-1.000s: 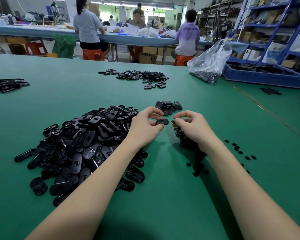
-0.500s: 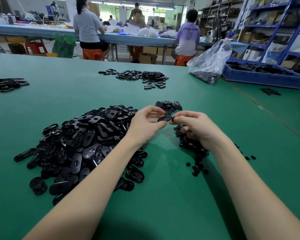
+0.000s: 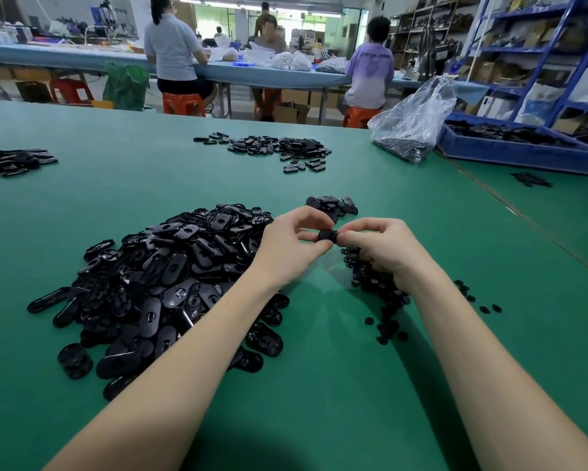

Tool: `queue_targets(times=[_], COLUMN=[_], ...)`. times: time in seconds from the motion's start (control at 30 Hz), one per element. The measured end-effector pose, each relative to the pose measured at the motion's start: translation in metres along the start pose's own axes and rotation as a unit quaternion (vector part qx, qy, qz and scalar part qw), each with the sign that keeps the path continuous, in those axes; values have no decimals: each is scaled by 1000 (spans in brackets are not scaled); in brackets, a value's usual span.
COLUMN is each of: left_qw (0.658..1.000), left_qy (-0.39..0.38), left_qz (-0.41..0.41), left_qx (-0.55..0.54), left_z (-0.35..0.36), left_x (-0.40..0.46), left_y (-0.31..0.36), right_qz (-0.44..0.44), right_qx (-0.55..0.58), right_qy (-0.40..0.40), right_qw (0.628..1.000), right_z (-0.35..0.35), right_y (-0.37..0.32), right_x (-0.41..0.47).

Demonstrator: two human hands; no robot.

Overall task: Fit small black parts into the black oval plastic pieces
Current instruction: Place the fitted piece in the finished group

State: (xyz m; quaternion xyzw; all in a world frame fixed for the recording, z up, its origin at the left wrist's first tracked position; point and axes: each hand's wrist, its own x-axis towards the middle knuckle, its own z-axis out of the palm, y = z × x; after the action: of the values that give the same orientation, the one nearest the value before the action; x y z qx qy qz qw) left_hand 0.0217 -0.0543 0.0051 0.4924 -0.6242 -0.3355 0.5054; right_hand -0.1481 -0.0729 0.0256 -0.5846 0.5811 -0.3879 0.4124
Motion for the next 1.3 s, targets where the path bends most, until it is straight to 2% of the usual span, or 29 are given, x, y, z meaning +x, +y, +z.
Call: queue_targets(times=[0.4, 0.57, 0.73, 0.93, 1.3], left_qw=[1000, 998, 993, 985, 990], left_qy=[-21, -55, -56, -70, -43], left_qz=[12, -6, -53, -108, -107], left_qx=[-8, -43, -92, -113, -81], left_z=[-1, -7, -8, -7, -4], left_x=[1, 2, 4, 4, 3], left_y=[1, 6, 10, 7, 6], right_qz=[19, 25, 8, -25, -66], right_qx=[-28, -17, 2, -22, -52], right_qy=[1, -52, -83, -85, -43], right_qw=[999, 998, 997, 996, 995], right_z=[-2, -11, -13, -12, -7], right_y=[-1, 1, -1, -2, 0], right_x=[0, -1, 0, 0, 2])
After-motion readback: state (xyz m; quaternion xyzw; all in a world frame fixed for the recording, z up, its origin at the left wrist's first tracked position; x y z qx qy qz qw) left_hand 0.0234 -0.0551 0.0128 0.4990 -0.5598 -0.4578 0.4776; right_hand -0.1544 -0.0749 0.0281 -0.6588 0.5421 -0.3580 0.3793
